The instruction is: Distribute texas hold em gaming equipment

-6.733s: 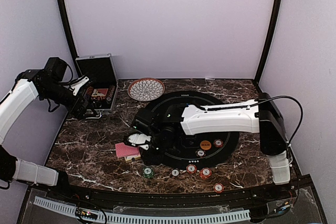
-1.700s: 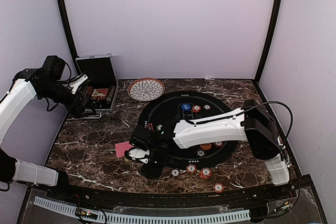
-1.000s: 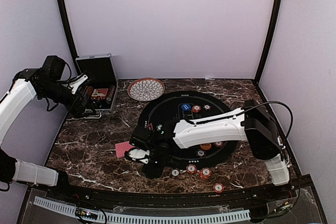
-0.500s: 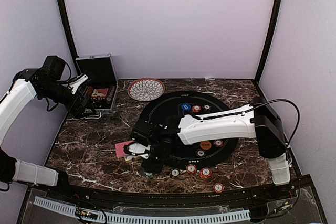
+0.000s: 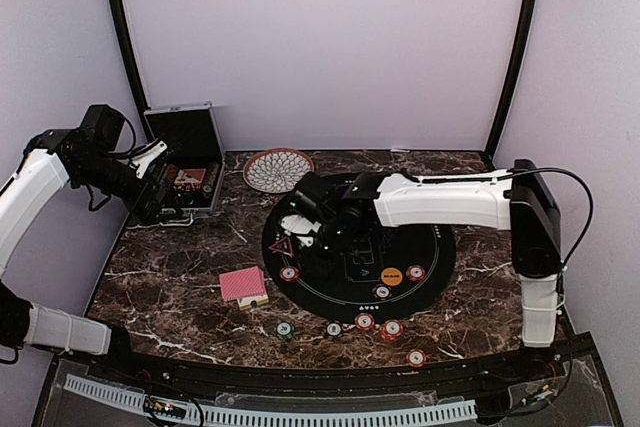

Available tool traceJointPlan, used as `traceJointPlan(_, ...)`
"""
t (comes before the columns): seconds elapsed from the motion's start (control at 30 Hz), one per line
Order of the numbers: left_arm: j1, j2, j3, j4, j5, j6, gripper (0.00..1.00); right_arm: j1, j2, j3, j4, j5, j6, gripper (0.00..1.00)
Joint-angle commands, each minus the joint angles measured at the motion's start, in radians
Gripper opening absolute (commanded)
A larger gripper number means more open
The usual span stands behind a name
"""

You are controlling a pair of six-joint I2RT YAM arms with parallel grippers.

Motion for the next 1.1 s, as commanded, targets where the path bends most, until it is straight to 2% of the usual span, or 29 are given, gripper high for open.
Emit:
traceJointPlan(0.0, -0.005, -0.002, 0.019, -0.029, 0.009, 0.017, 0.99, -0.096, -0.08, -0.025, 0.027, 0.037, 0.048, 0.12)
traceJointPlan(0.17, -0.005, 0.001, 0.014, -0.023, 0.014, 0.016, 0.99, -0.234, -0.079, -0.029, 0.024, 0.083, 0.1, 0.12)
traceJointPlan(0.4, -0.004, 0.001, 0.009, -0.017, 0.012, 0.017, 0.99, -0.367, -0.023, -0.012, 0.013, 0.123, 0.15, 0.11)
traceJointPlan(1.07, -0.005, 0.025, 0.006, 0.0, 0.022, 0.021, 0.99, -0.636, -0.003, -0.137, 0.115, 0.154, 0.251, 0.1)
